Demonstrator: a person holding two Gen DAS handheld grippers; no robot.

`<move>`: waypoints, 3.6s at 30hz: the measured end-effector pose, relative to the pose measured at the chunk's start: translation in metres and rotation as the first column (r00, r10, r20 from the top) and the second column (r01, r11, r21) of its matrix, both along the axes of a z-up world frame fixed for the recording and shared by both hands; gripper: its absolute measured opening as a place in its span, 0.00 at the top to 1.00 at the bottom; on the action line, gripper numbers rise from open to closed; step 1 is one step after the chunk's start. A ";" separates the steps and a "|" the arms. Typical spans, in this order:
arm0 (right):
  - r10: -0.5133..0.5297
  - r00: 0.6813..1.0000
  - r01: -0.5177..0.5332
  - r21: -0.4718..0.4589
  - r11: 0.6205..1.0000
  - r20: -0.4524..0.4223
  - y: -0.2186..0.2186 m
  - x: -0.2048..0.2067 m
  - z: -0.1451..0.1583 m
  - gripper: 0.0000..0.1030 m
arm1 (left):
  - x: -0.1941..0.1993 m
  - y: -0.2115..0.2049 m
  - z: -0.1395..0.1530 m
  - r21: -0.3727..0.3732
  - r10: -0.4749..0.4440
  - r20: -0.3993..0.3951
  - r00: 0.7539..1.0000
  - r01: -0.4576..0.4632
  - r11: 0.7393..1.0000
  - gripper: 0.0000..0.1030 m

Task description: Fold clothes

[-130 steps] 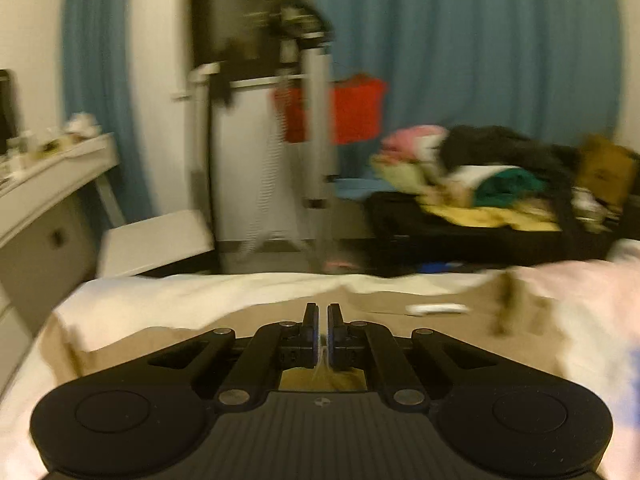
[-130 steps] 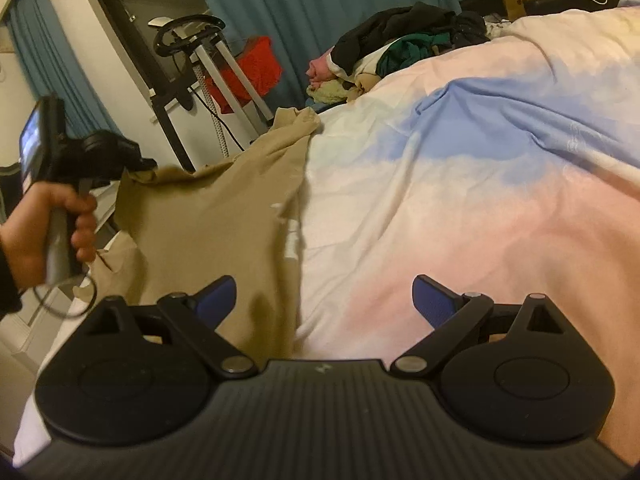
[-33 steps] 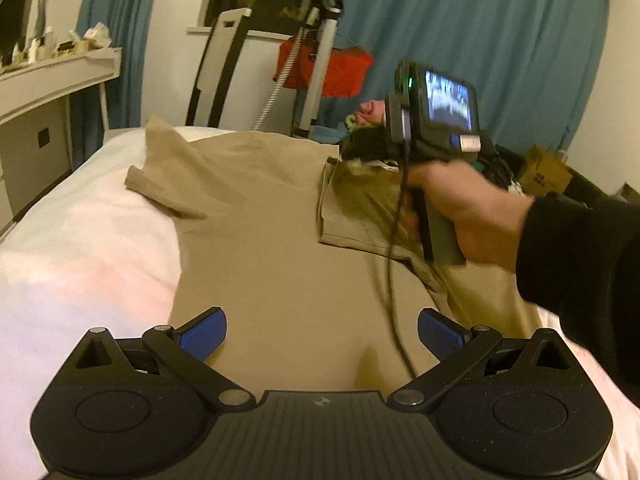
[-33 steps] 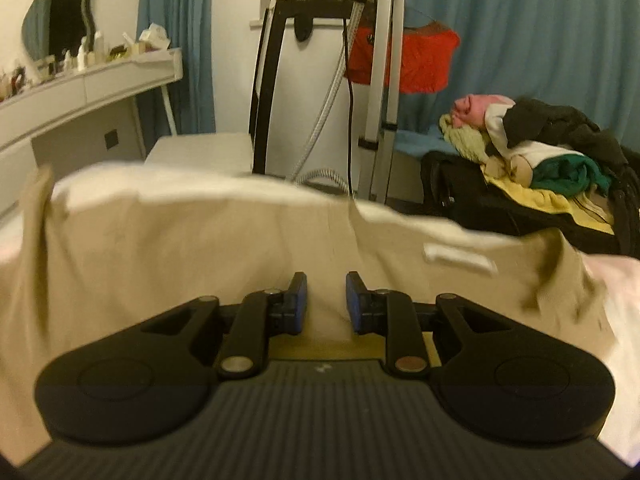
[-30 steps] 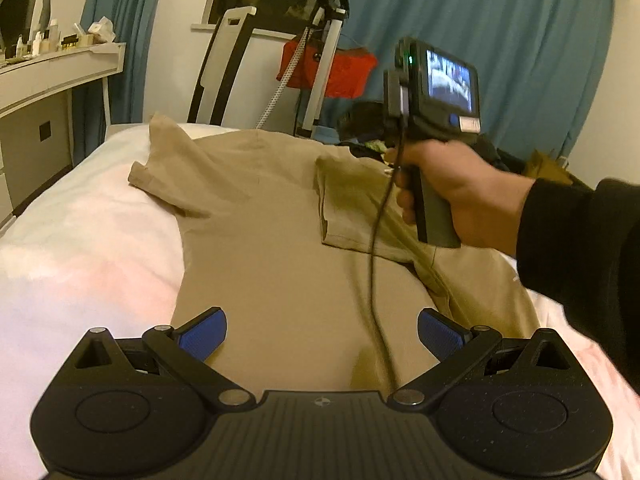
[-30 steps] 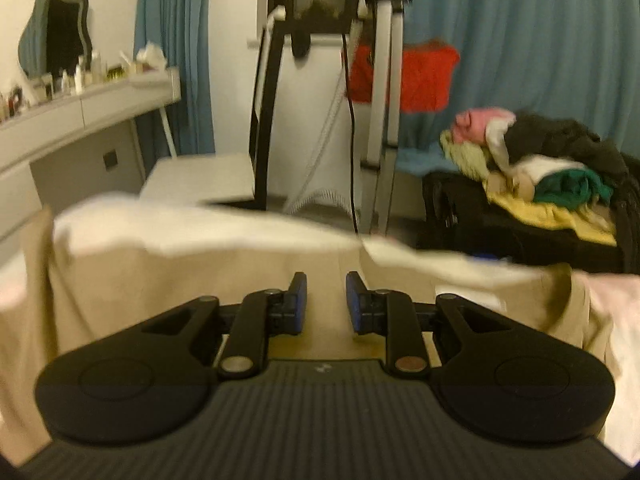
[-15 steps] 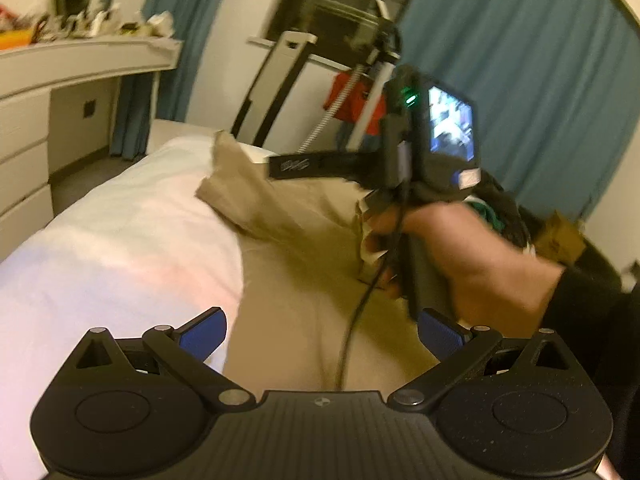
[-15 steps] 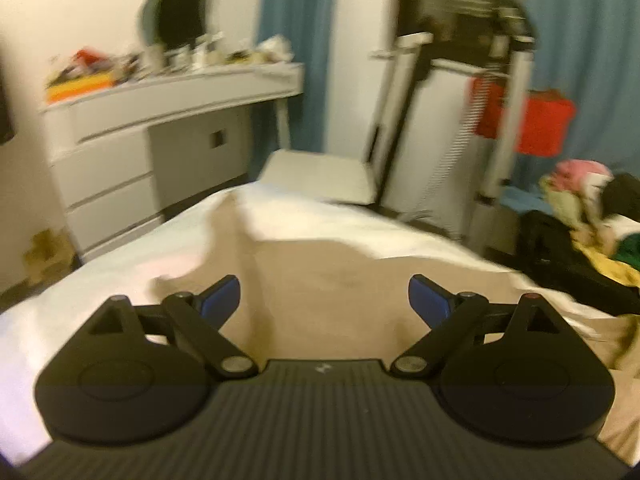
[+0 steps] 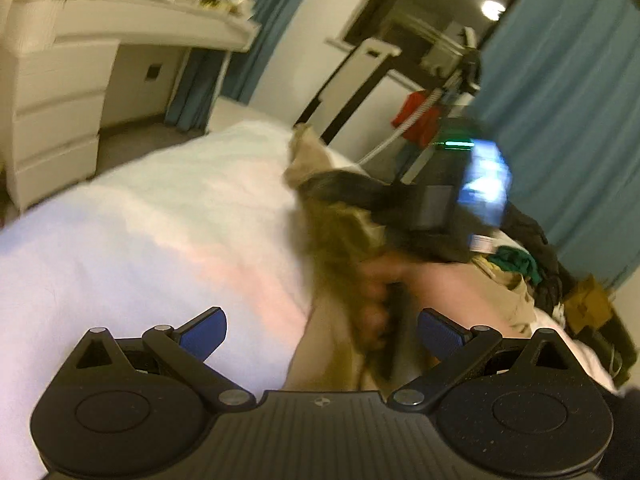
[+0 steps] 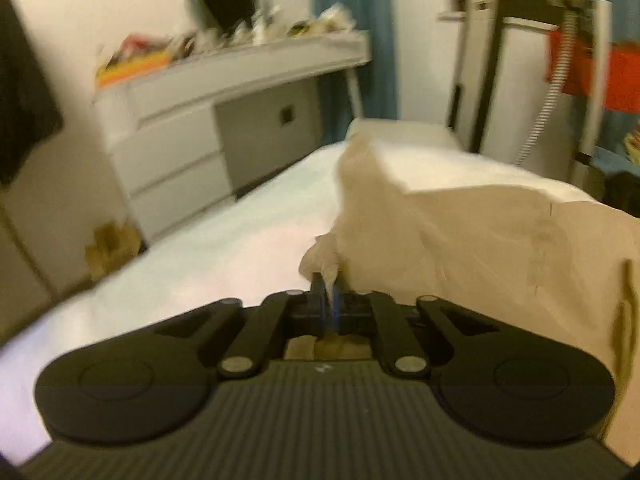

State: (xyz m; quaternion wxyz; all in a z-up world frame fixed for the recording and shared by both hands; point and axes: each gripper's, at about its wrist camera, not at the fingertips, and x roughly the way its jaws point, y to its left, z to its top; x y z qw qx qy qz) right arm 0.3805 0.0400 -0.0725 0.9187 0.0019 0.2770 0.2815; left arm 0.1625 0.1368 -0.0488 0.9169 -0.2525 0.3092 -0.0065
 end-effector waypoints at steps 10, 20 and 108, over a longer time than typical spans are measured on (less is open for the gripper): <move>-0.480 0.873 0.411 0.403 0.817 0.082 -0.176 -0.058 0.039 0.95 | -0.005 -0.006 0.004 -0.007 -0.050 0.008 0.999 0.050 0.999 0.00; -0.685 0.690 0.718 0.345 0.604 -0.234 -0.278 -0.099 -0.043 0.76 | -0.007 -0.048 -0.006 0.114 -0.181 -0.003 0.983 0.180 0.977 0.01; -0.612 0.770 0.622 0.421 0.660 -0.178 -0.316 -0.410 0.044 0.14 | -0.150 -0.163 0.088 0.391 -0.539 0.014 0.842 0.492 0.778 0.11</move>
